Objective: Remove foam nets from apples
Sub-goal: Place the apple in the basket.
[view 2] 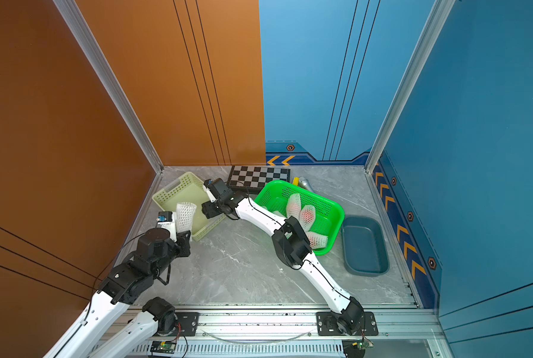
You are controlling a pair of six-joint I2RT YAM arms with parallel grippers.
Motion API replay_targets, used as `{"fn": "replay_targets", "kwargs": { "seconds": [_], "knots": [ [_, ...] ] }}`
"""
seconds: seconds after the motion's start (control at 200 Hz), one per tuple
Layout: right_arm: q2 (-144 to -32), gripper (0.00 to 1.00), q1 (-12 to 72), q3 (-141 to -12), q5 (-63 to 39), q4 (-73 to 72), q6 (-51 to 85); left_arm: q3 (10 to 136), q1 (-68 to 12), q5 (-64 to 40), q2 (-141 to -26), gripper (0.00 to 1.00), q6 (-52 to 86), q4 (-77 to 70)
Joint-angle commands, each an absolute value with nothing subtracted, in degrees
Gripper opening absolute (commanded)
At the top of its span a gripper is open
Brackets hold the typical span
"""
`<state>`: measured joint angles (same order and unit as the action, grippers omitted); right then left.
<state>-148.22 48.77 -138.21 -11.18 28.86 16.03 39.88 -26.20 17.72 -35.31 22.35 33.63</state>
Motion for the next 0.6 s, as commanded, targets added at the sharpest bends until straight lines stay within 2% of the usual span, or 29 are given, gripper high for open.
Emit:
{"fn": "replay_targets", "kwargs": {
  "seconds": [0.0,0.406,0.596],
  "knots": [
    [-149.2,0.67,48.7,-138.2,-8.7,36.3,14.7,40.6,-25.6,16.4,-35.2,0.28,22.3,32.2],
    [-137.9,0.67,51.8,-122.1,-0.4,36.2,12.0,40.3,-25.0,14.3,-37.0,0.28,22.7,30.0],
    [-135.1,0.68,52.1,-119.2,1.1,35.7,12.0,40.3,-25.0,13.6,-37.6,0.28,22.9,29.4]
  ]
}}
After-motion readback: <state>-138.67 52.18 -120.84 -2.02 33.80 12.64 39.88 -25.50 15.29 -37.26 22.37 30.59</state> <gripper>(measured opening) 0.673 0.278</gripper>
